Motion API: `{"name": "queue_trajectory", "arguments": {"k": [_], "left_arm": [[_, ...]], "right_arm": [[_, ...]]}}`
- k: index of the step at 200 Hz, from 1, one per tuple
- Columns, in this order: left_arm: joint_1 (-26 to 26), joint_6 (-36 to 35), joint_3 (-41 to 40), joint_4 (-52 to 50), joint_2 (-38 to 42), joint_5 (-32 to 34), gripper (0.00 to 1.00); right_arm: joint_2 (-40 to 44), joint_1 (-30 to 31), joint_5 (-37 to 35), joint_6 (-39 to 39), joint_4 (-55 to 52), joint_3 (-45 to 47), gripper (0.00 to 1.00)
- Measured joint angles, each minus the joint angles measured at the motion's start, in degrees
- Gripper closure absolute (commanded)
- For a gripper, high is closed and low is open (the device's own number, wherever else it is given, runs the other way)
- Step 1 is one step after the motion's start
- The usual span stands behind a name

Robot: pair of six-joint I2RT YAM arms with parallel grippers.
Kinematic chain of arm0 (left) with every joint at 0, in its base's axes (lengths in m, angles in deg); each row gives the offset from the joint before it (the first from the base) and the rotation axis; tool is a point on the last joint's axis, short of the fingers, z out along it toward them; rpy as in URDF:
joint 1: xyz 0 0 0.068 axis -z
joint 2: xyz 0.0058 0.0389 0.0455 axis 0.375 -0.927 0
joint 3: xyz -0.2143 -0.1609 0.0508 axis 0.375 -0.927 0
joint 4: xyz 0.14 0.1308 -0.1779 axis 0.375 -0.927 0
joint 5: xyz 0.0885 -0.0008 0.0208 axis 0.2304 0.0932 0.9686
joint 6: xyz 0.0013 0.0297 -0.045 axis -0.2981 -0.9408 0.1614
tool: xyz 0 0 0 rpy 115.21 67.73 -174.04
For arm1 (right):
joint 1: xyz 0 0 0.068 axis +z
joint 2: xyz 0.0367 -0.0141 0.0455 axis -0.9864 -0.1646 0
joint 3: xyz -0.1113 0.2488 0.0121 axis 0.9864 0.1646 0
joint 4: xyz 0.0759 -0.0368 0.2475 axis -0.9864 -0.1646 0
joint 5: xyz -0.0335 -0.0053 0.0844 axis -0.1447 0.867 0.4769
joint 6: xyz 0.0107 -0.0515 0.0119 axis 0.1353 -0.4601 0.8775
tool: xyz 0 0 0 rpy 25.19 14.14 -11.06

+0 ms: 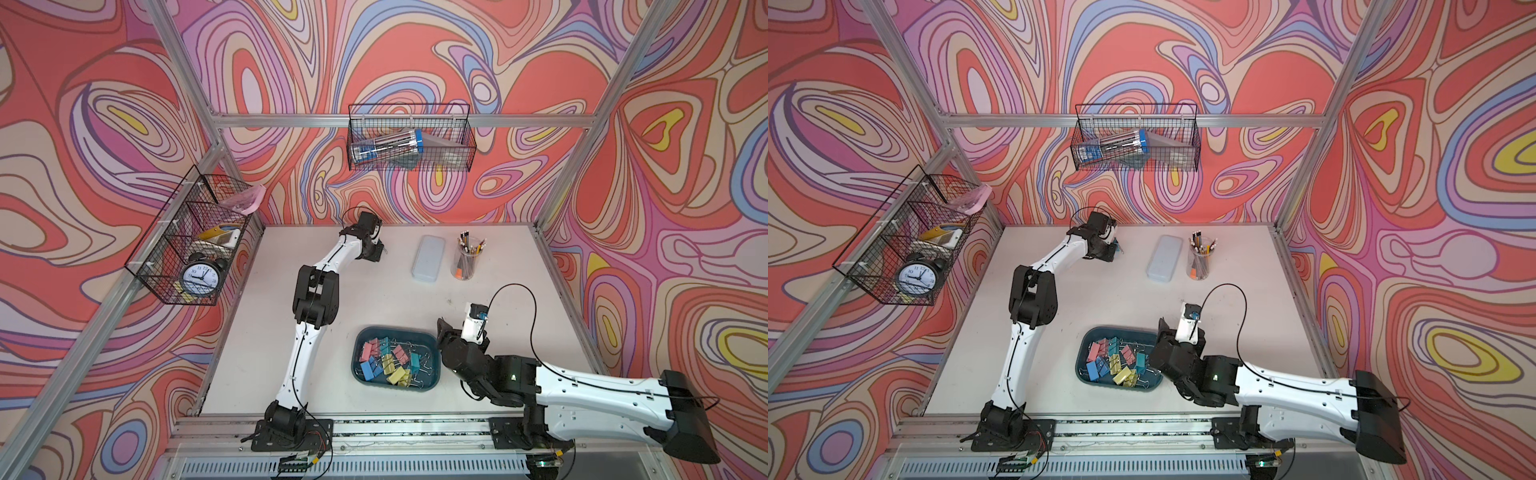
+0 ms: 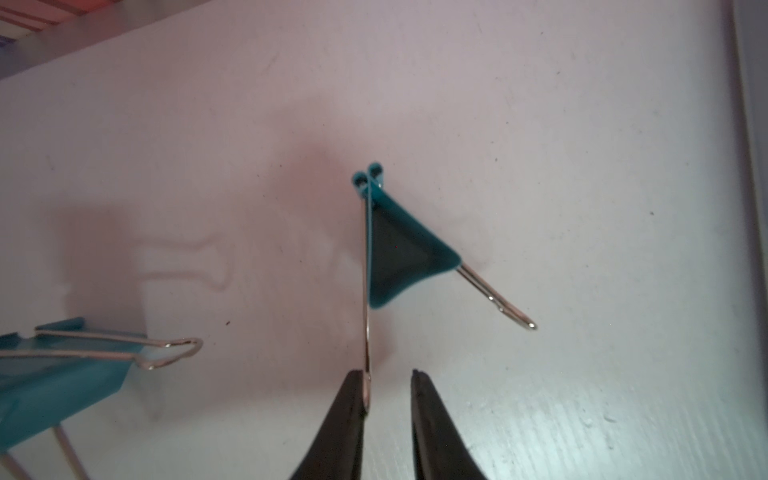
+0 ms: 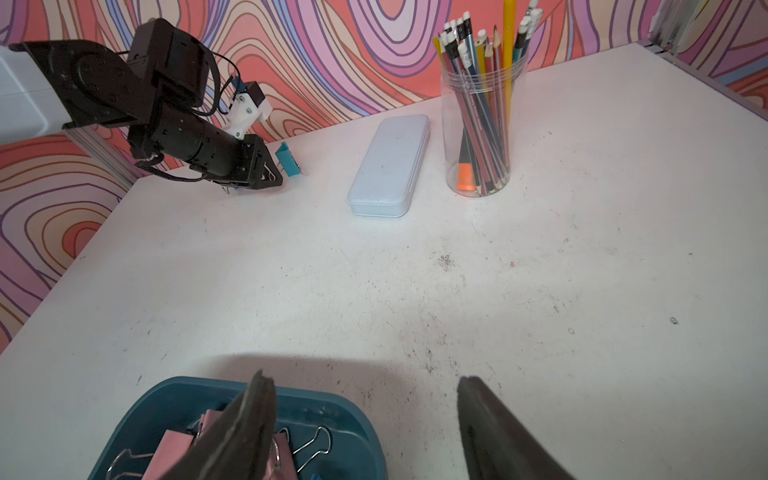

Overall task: Put the binder clips in the storage box
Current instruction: Pick up the binder clip at the center of the board.

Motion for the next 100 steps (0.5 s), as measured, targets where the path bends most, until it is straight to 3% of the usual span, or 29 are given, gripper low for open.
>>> {"name": "queue_trajectory", "arguments": {"k": [20,62,100], "left_arm": [[0.0,0.4,0.0,-0.1,-0.2,-0.4,1.00],[-0.1,2.2,-1.0,0.0,0.5,-1.9,1.00],[0.2,7.1,-14.9,0.8,11.0,-3.5,1.00]], "right_arm": [[1.0,0.0,-0.1,0.2,-0.9,0.1,0.29],[2.5,-0.1,-0.2,2.3,-3.4,0.7,0.25],[4.7,-0.4,1.5,4.9,-4.6,0.9,0.17]]}}
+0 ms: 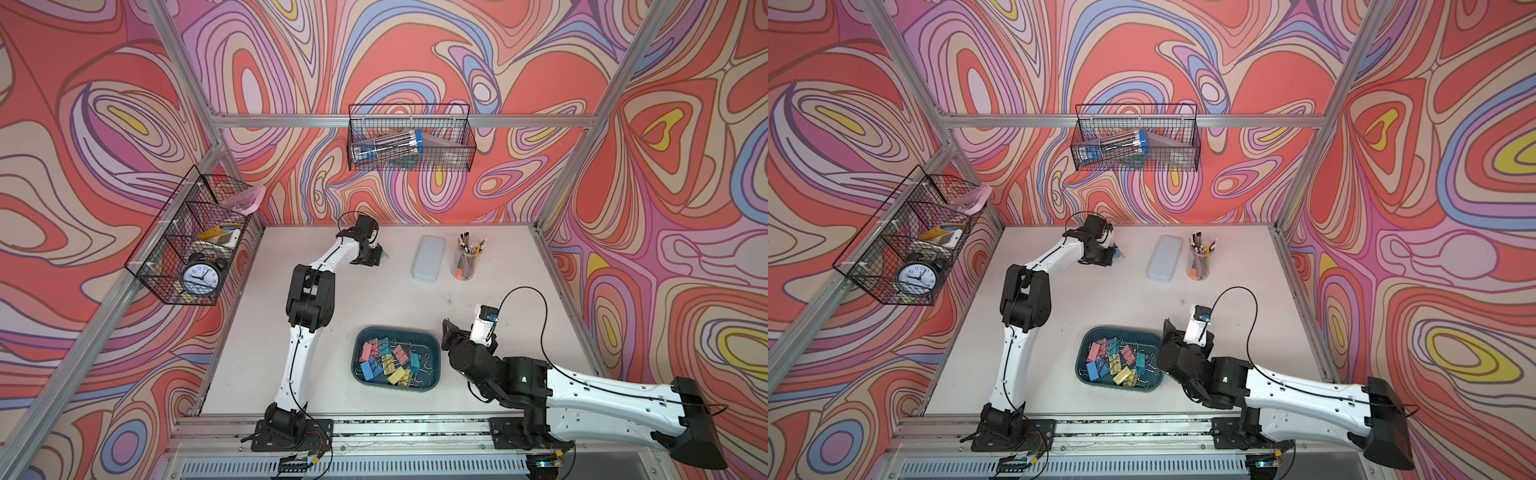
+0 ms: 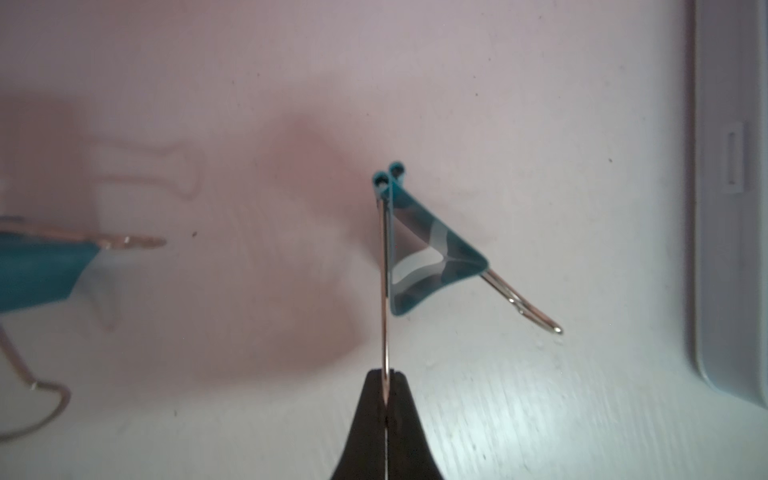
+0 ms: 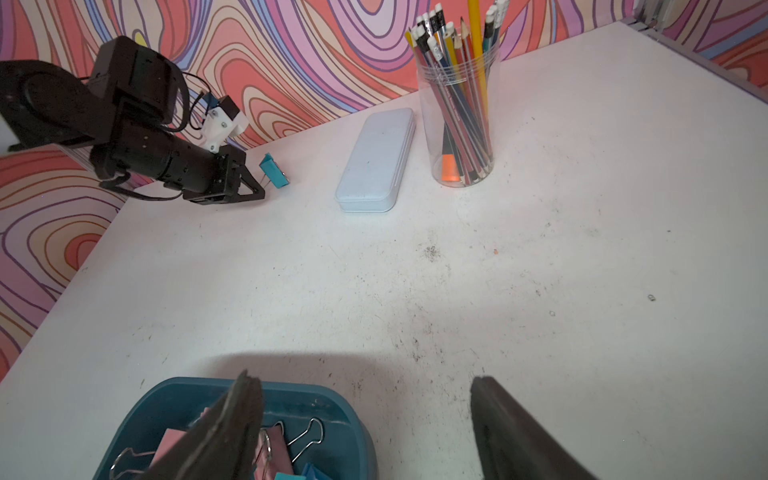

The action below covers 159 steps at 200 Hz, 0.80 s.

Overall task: Put the binder clips in the storage box
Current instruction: Pick up the binder clip at the center of the board, then place the binder clip in the storage box.

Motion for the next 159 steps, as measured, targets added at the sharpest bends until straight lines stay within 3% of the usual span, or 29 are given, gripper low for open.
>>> {"name": "queue_trajectory", "arguments": {"k": [39,75,134,159], "left_arm": [[1.7,6.9,-11.2,-1.2,16.7,-1.7,1.00],[7.4,12.4,-18.4,-4.4,29.7,-3.3,1.00],[18.2,19.2,-22.3,-19.0,37.2,-9.6,1.00],[23.7,21.3,-27.7,-22.7,41.7,-13.7,1.00]], "right_arm": [[2.5,-0.2,3.6,3.4,-0.8,0.7,0.07],[3.8,-0.3,6.0,7.6,-2.1,3.2,0.02],[5.4,-0.6,6.9,15.9,-6.0,6.0,0.02],[6.1,-0.7,6.9,18.1,-6.5,6.5,0.02]]}}
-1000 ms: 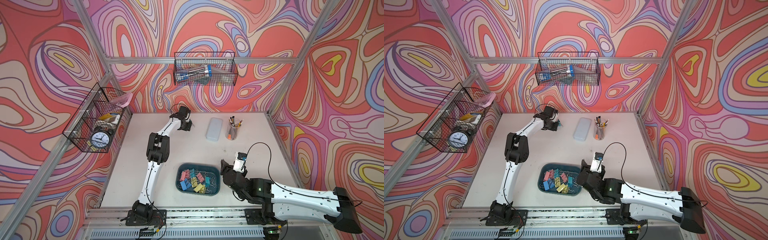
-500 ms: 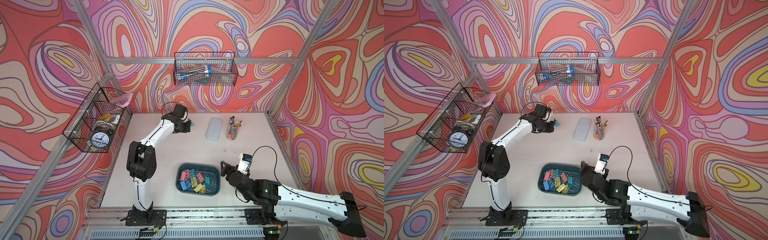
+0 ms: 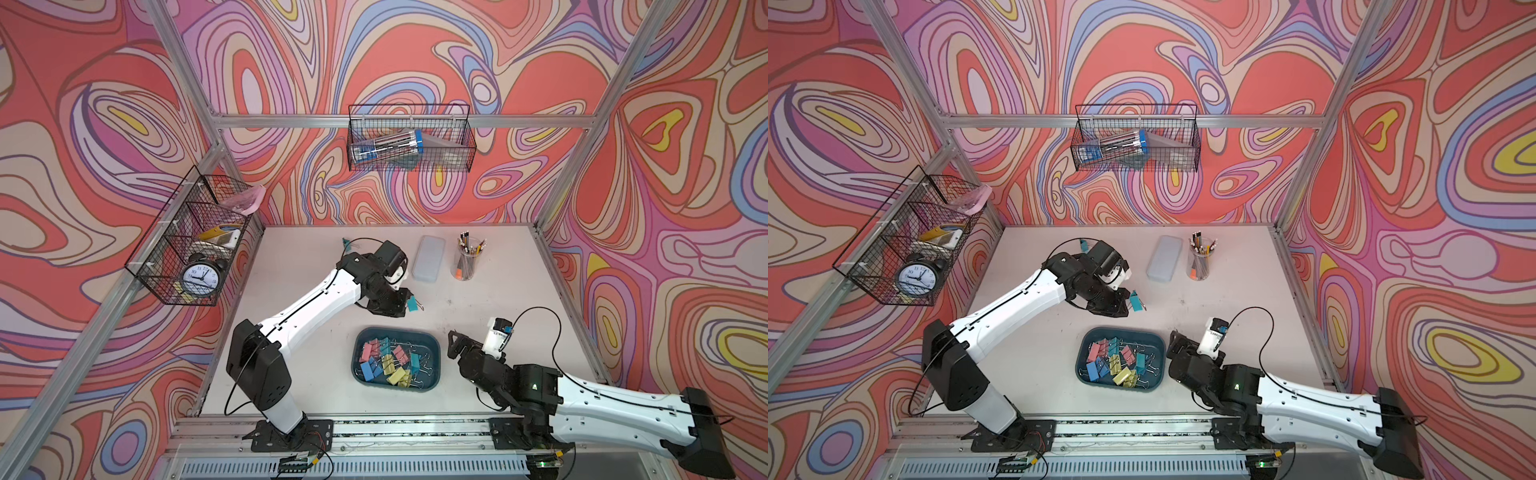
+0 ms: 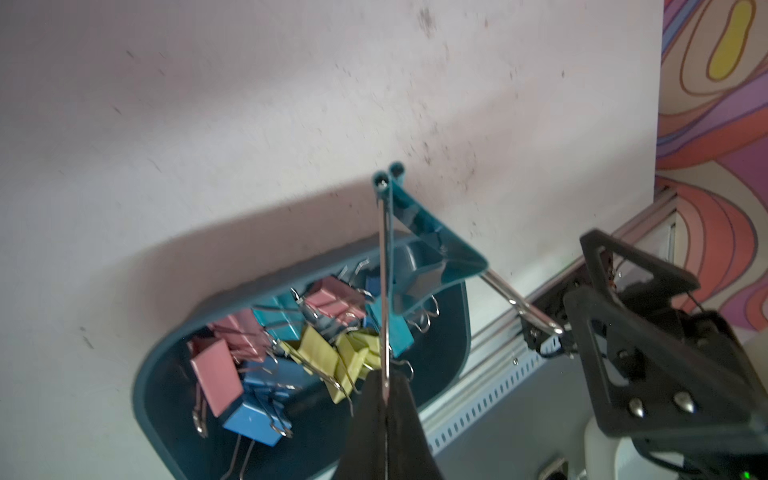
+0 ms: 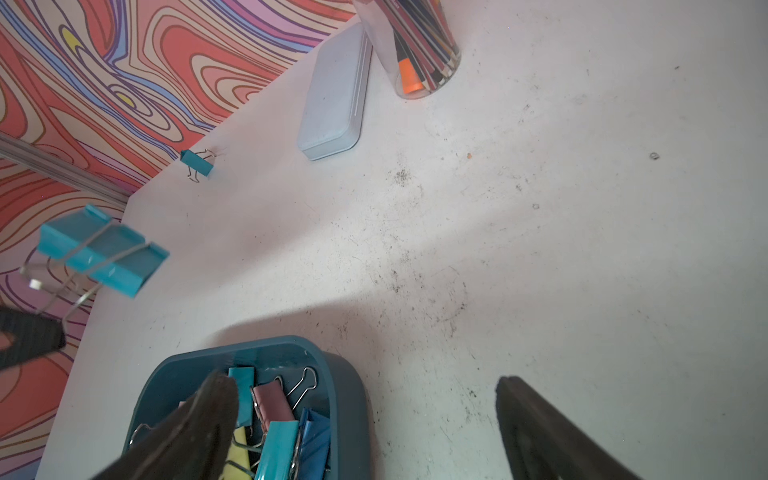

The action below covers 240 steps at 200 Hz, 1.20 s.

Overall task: Put the binder clips in the storage box
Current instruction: Place the binder clip in the storage box.

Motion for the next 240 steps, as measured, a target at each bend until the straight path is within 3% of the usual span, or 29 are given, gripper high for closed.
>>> {"name": "queue_trajectory", "arguments": {"k": [57,89,139,177,202,240], "left_arm": [[4.9,3.8,-13.2,-5.0,9.7,-6.2,1.00],[5.3,5.0,-19.9,-4.1,9.4,-8.0,1.00],[5.3,5.4,-20.7,0.6,5.9,-8.1,1.00],[5.3,5.3,-20.7,2.5,4.7,-6.3,0.84],[5.3,5.0,-19.6,2.8,4.7,-3.6,0.66],[5.2,2.5,-13.7,2.3,4.9,4.1,0.56]], "right_arm": [[-1.5,-0.1,0.5,1.9,0.3,0.0,0.02],[-3.6,-0.1,1.2,2.1,0.9,0.0,0.02],[-4.3,-0.4,2.2,2.5,0.0,0.0,0.02],[-4.0,-0.4,2.5,3.1,-0.5,0.0,0.02],[-3.9,-0.4,2.5,3.0,-1.3,-0.3,0.02],[-5.8,-0.4,1.4,1.4,-3.1,-3.9,0.02]]}}
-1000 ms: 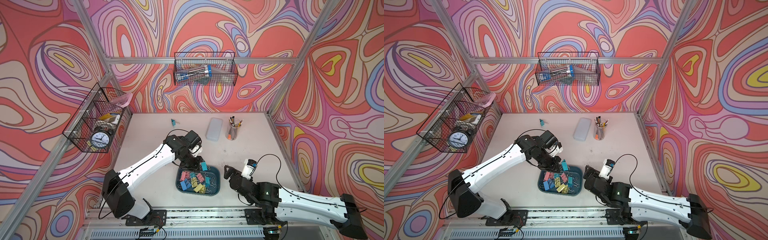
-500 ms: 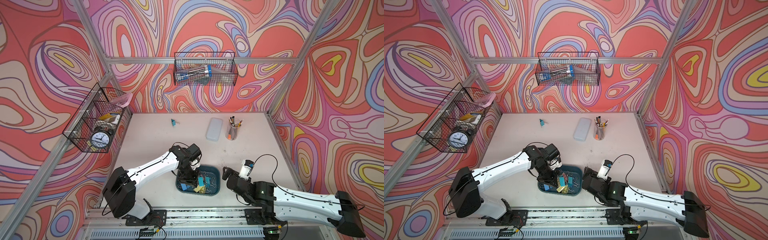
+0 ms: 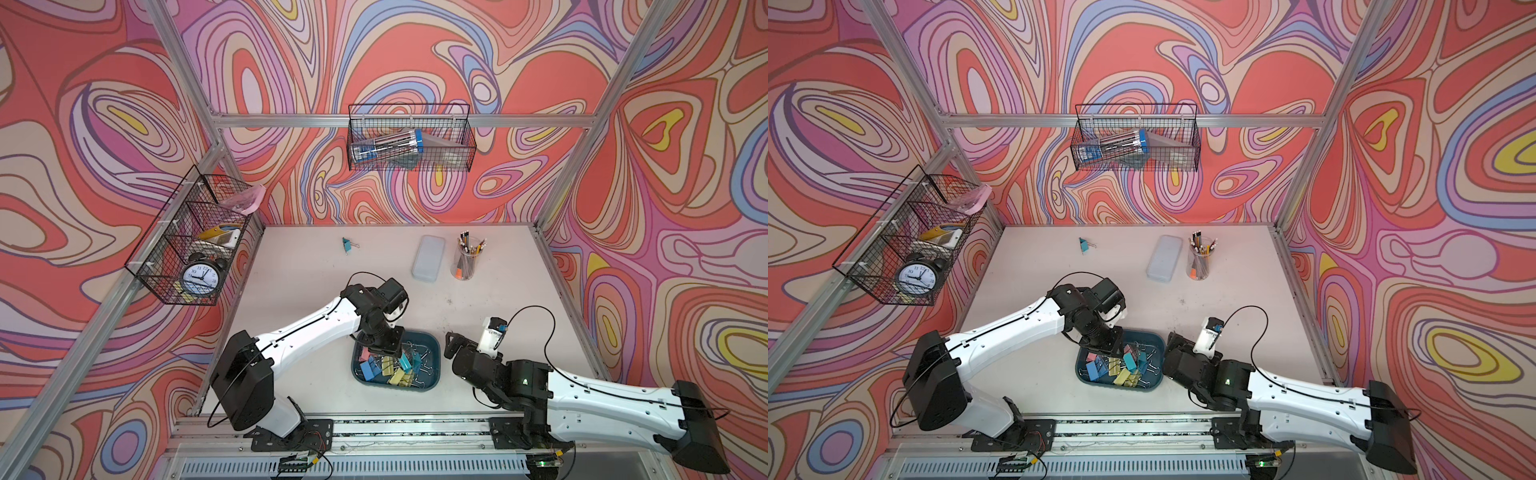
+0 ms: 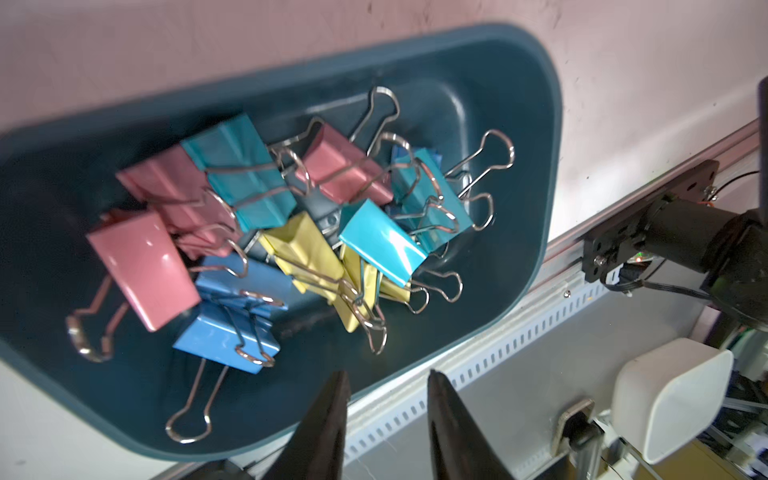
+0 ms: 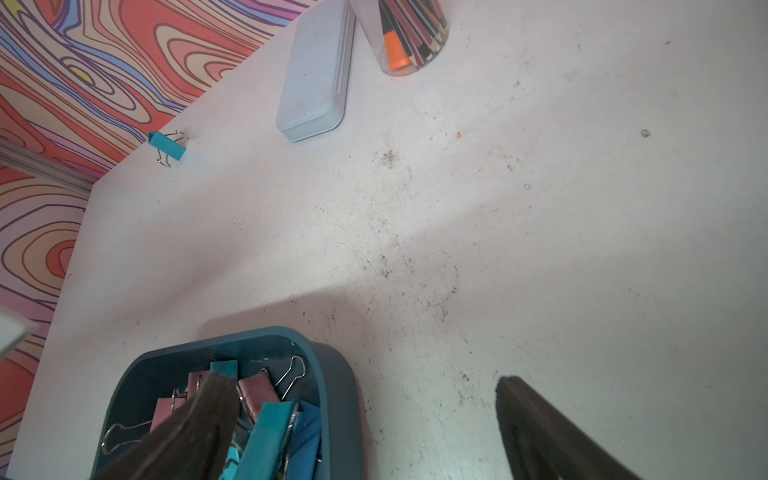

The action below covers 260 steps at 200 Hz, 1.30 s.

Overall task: Put the binder clips in the storage box
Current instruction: Place the binder clip in the storage box, then pick up the binder clip at the center of the board.

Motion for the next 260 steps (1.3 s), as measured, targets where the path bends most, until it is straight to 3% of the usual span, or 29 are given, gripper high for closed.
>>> {"name": "queue_trajectory", "arguments": {"k": [40,95,170,222,260], "left_arm": [[-2.4,-4.9,7.6,-0.4,1.4,10.5,0.55],[-17.3,-12.0,10.8,5.9,-0.6,13.0,0.51],[-28.9,-15.0,23.5,15.6,-20.3,12.3,0.48],[-35.4,-14.6,34.1,17.7,-33.7,14.6,0.46],[-37.2,-14.6,44.0,17.5,-43.8,14.9,0.46]], "right_arm": [[-3.2,0.0,-5.2,-3.8,-0.8,-4.3,0.02],[-11.4,-0.3,-11.2,-15.3,4.8,-8.5,0.02],[-22.2,-1.2,-9.2,-22.1,11.3,-12.2,0.02],[-23.3,-1.4,-6.7,-22.3,12.1,-13.0,0.02],[-23.1,-2.1,-6.4,-22.3,12.3,-13.0,0.02]]}}
